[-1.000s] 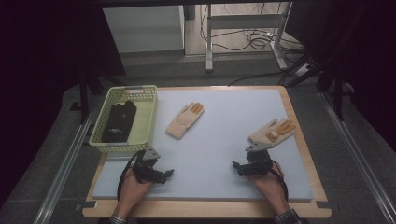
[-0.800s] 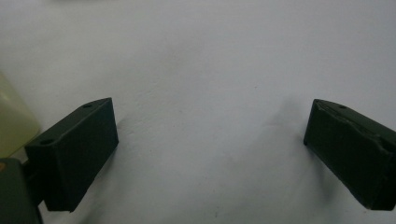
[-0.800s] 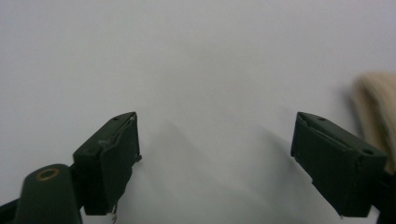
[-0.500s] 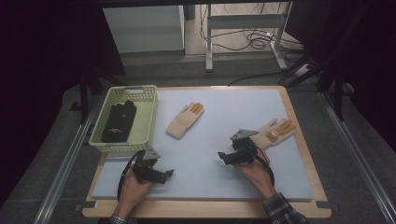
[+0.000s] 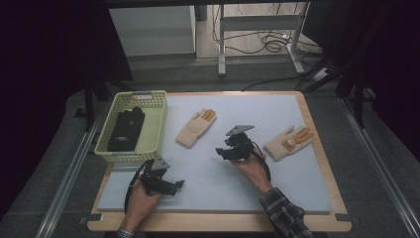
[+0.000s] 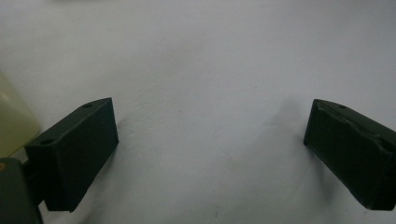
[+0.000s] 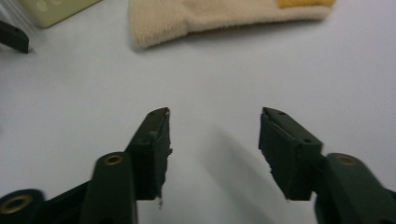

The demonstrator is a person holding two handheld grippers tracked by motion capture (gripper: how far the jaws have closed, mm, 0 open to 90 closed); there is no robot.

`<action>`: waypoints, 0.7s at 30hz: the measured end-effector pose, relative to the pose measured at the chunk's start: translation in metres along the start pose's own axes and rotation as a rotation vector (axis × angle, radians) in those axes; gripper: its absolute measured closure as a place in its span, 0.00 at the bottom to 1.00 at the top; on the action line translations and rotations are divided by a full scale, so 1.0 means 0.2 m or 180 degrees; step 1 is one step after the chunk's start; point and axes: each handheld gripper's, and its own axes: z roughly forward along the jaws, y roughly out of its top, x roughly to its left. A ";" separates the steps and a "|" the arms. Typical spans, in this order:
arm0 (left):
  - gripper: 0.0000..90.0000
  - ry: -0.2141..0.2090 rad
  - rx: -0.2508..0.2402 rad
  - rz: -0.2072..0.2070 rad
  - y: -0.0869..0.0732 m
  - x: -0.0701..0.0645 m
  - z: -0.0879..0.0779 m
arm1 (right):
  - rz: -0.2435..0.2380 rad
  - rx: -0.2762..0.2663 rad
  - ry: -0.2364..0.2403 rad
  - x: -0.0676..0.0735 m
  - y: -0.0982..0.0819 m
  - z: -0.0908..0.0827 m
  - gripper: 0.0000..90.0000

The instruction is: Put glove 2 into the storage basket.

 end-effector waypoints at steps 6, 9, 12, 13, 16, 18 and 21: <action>0.03 0.0002 -0.0002 -0.0002 0.00 0.00 0.00 | 0.0005 -0.0031 0.0038 -0.01 0.08 0.08 0.66; 0.03 0.0002 -0.0001 -0.0003 0.00 0.00 0.00 | -0.0001 -0.0038 0.0050 0.00 0.12 0.13 0.66; 0.03 0.0001 0.0010 0.0010 0.00 0.00 0.00 | -0.0020 -0.0031 0.0062 0.00 0.16 0.18 0.60; 0.03 0.0000 0.0010 0.0011 0.00 0.00 0.00 | -0.0039 -0.0033 0.0047 0.00 0.18 0.20 0.58; 0.03 0.0001 0.0009 0.0008 0.00 0.00 0.00 | -0.0029 -0.0042 0.0029 0.00 0.22 0.24 0.55; 0.03 -0.0002 0.0002 -0.0003 0.00 0.00 0.00 | -0.0067 -0.0049 0.0007 0.00 0.24 0.27 0.53; 0.03 -0.0007 0.0004 -0.0001 0.00 0.00 0.00 | -0.0087 -0.0037 -0.0036 0.00 0.29 0.31 0.51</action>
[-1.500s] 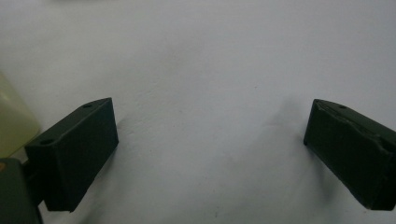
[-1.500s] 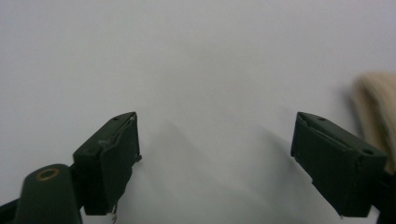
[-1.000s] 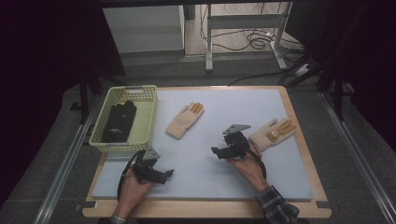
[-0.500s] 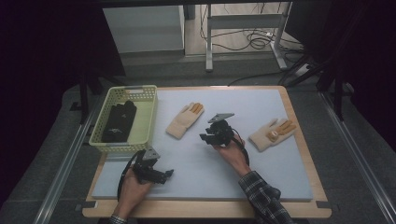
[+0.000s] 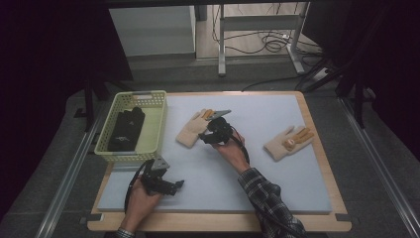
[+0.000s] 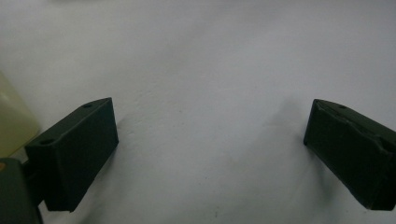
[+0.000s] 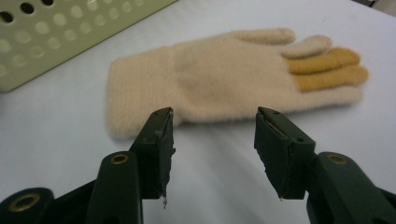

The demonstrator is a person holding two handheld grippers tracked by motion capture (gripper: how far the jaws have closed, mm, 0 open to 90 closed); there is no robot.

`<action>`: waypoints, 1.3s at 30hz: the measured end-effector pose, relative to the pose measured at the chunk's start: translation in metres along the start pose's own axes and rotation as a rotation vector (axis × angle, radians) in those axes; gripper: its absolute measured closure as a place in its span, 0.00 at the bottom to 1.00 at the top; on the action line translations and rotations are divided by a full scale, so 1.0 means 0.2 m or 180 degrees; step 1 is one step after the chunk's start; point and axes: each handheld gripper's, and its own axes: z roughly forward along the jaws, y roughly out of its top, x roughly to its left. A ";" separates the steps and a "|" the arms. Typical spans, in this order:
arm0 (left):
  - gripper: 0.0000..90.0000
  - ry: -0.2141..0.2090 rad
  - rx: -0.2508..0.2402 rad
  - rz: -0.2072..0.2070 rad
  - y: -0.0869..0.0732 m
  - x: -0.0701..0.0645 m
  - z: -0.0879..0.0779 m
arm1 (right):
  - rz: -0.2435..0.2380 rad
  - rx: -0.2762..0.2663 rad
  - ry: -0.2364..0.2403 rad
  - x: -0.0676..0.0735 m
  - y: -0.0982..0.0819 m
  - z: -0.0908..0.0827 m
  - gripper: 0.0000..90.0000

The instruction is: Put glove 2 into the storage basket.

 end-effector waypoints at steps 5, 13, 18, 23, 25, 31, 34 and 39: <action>0.03 0.0000 0.0001 -0.0002 0.00 0.00 0.00 | -0.0015 -0.0020 -0.0055 0.00 0.06 0.07 0.45; 0.03 -0.0001 0.0004 0.0000 0.00 0.00 0.00 | -0.0015 -0.0006 -0.0139 -0.01 0.11 0.19 0.30; 0.03 -0.0001 0.0005 0.0000 0.00 0.00 0.00 | -0.0013 0.0078 -0.0233 -0.03 0.11 0.27 0.25; 0.03 -0.0002 0.0004 -0.0001 0.00 0.00 0.00 | -0.0133 0.0135 -0.0263 -0.04 0.10 0.30 0.37; 0.03 -0.0002 0.0005 -0.0002 0.00 0.00 0.00 | -0.0207 0.0166 -0.0298 -0.02 0.10 0.29 0.53; 0.03 -0.0002 0.0006 -0.0001 0.00 0.00 0.00 | -0.0282 0.0255 -0.0326 0.01 0.11 0.26 0.69; 0.03 -0.0003 0.0006 -0.0002 0.00 0.00 0.00 | -0.0337 0.0233 -0.0299 0.00 0.12 0.23 0.78; 0.03 -0.0003 0.0005 -0.0004 0.00 0.00 0.00 | -0.0366 0.0125 -0.0164 -0.01 0.14 0.13 0.93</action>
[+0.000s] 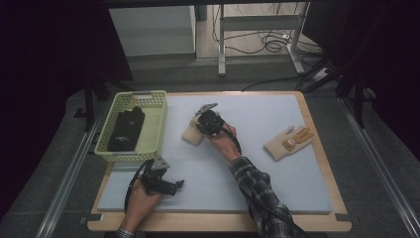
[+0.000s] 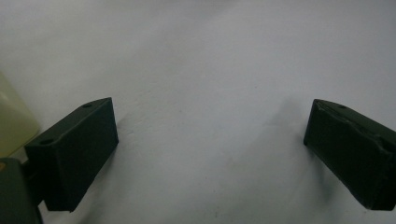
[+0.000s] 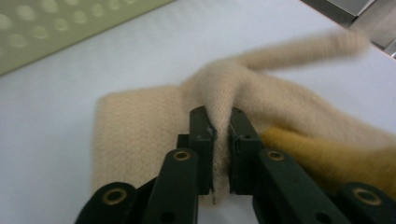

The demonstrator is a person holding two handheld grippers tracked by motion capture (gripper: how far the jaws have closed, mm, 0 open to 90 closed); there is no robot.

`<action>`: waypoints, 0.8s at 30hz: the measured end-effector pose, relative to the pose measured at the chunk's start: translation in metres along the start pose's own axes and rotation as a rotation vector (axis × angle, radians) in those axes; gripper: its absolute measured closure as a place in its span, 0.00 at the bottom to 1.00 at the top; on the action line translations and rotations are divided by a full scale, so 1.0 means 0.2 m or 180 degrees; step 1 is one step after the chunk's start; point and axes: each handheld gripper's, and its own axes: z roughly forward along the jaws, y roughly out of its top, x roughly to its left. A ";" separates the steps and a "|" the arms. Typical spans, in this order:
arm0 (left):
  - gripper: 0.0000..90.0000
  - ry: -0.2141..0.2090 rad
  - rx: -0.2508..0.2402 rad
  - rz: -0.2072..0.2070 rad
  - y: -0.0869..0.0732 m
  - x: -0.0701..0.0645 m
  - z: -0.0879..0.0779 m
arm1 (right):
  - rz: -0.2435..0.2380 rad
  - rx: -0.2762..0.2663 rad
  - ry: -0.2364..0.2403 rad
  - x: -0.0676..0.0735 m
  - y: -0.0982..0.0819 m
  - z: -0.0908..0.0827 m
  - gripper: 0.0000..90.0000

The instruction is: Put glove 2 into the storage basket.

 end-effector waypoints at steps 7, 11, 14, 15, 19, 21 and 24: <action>0.03 0.0001 0.0000 0.0000 0.00 0.00 0.00 | -0.0160 -0.0018 0.0213 0.04 0.01 -0.14 0.94; 0.03 0.0003 0.0004 0.0008 0.00 0.00 0.00 | -0.0179 -0.0057 0.0377 0.06 0.01 -0.23 0.94; 0.03 0.0001 0.0001 0.0007 0.00 0.00 0.00 | -0.0207 -0.0080 0.0474 0.07 -0.01 -0.30 0.93; 0.03 0.0004 0.0003 0.0009 0.00 0.00 0.00 | -0.0238 -0.0079 0.0485 0.07 -0.01 -0.33 0.93; 0.03 0.0000 -0.0003 0.0005 0.00 0.00 0.00 | -0.0295 -0.0102 0.0561 0.08 -0.06 -0.44 0.93; 0.03 0.0003 0.0000 0.0006 0.00 0.00 0.00 | -0.0319 -0.0106 0.0608 0.09 -0.10 -0.49 0.93; 0.03 0.0005 0.0001 0.0011 0.00 0.00 0.00 | -0.0368 -0.0060 0.0657 0.10 -0.16 -0.56 0.93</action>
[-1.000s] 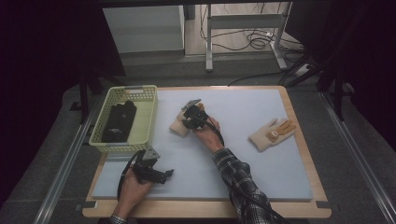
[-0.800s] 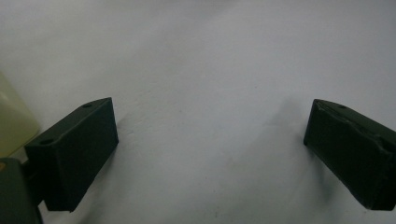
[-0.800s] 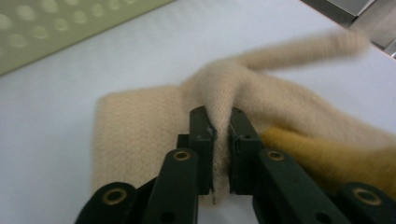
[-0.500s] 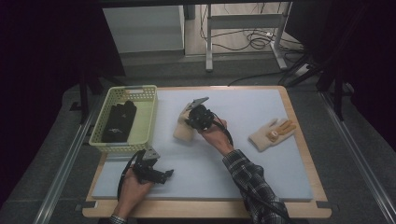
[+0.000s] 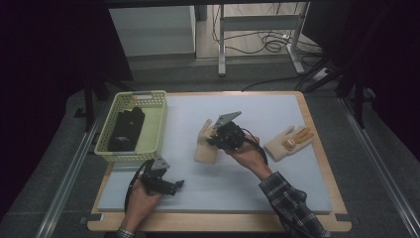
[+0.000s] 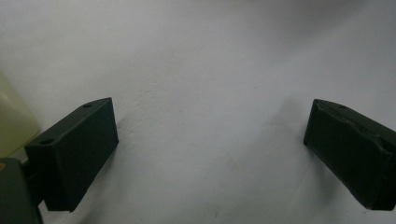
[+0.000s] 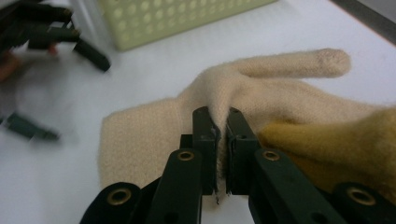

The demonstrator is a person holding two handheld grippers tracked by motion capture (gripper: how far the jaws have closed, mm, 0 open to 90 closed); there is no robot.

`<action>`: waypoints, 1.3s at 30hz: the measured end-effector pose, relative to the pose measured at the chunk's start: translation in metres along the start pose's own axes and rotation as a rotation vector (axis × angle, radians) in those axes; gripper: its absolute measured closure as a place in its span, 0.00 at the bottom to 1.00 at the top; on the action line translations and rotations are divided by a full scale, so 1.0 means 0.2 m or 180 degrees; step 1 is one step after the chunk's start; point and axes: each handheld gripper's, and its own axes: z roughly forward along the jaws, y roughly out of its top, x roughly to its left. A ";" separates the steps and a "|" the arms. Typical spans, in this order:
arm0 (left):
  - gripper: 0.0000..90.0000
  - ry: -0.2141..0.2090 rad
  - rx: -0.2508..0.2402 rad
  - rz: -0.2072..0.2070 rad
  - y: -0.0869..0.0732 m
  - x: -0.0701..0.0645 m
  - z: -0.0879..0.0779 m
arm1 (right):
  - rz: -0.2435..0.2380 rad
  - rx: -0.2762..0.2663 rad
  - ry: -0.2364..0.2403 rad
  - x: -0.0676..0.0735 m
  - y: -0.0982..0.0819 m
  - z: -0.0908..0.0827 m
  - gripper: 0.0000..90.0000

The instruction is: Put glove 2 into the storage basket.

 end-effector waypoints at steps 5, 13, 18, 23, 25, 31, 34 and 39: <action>0.03 0.0000 -0.0006 -0.0003 0.00 0.00 0.00 | -0.0062 0.0097 0.0132 0.06 -0.11 -0.08 0.92; 0.03 -0.0001 -0.0002 0.0002 0.00 0.00 0.00 | -0.0156 0.0238 0.0087 0.12 -0.28 -0.06 0.65; 0.03 0.0000 -0.0015 -0.0013 0.00 0.00 0.00 | 0.0041 0.0147 0.0010 0.09 -0.33 -0.08 0.51; 0.03 0.0000 -0.0009 -0.0011 0.00 0.00 0.00 | 0.0313 0.0073 -0.0106 0.03 -0.38 -0.12 0.51; 0.03 0.0000 -0.0010 -0.0012 0.00 0.00 0.00 | 0.0423 0.0049 -0.0125 0.01 -0.40 -0.13 0.51; 0.03 0.0001 -0.0008 -0.0010 0.00 0.00 0.00 | 0.0591 0.0013 -0.0245 -0.01 -0.45 -0.16 0.50; 0.03 0.0001 -0.0008 -0.0011 0.00 0.00 0.00 | 0.0689 -0.0006 -0.0318 -0.03 -0.47 -0.18 0.49; 0.03 0.0001 -0.0008 -0.0010 0.00 0.00 0.00 | 0.0759 0.0007 -0.0342 -0.04 -0.50 -0.19 0.50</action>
